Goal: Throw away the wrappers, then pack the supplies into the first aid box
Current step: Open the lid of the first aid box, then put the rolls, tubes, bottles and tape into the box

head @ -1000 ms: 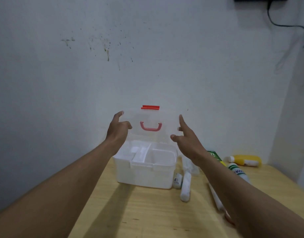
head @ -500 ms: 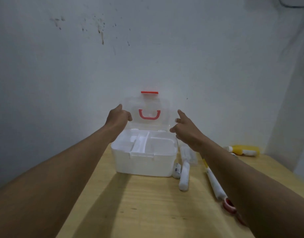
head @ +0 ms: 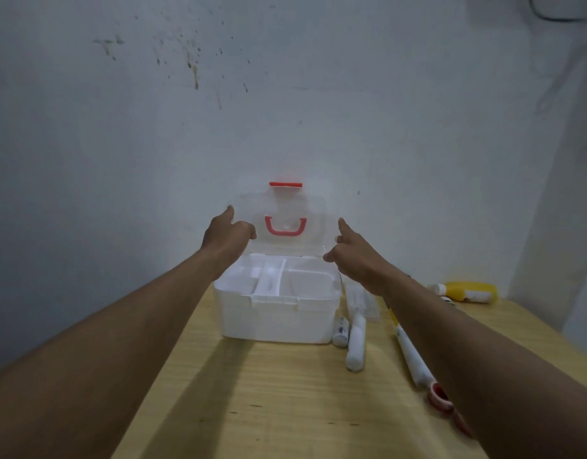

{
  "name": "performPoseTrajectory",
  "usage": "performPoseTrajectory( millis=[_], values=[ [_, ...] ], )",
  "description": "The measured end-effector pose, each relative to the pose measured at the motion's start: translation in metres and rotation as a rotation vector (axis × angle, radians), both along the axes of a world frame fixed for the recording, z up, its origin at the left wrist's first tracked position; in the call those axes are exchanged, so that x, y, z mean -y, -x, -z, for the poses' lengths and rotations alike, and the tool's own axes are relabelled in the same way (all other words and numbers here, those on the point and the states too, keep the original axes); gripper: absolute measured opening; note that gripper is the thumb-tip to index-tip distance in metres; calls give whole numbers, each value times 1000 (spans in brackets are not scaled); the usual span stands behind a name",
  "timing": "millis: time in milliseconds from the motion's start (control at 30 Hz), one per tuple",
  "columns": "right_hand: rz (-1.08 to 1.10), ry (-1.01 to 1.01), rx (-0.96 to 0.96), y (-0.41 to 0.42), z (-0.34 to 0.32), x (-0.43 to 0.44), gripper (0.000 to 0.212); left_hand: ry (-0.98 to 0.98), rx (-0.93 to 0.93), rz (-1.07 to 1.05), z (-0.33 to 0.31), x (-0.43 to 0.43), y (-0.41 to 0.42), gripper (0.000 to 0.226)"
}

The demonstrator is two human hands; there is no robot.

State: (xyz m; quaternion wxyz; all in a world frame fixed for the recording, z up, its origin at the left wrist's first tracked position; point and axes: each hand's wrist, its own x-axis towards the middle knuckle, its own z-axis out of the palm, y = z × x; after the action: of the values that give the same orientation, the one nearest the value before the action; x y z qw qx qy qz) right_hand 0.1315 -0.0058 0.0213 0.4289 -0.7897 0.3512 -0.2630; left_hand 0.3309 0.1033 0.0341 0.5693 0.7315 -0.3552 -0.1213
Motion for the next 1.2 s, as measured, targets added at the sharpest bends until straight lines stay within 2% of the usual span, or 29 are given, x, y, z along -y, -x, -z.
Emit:
performPoseTrajectory(
  millis=[233, 400, 567, 733, 867, 967, 1100, 1200],
  values=[
    [12, 43, -37, 1, -2, -4, 86, -57, 74, 2, -2, -8, 7, 82],
    [68, 150, -89, 16, -14, -3, 77, -145, 402, -86, 5, -20, 38, 67],
    [227, 348, -370, 45, -11, -1, 61, -300, 810, -28, 40, -29, 79, 61],
    [312, 429, -646, 77, 22, -2, 33, -436, 992, -107, 76, -34, 90, 65],
    [380, 503, -841, 92, 38, -1, 33, -445, 1034, -118, 84, -29, 94, 68],
    [424, 545, -890, 93, 42, 3, 31, -440, 1034, -116, 88, -29, 94, 70],
    [428, 542, -858, 90, 43, 6, 32, -418, 1011, -121, 88, -29, 92, 71],
    [461, 512, -735, 92, 41, 11, 34, -398, 994, -126, 88, -30, 93, 74]
  ],
)
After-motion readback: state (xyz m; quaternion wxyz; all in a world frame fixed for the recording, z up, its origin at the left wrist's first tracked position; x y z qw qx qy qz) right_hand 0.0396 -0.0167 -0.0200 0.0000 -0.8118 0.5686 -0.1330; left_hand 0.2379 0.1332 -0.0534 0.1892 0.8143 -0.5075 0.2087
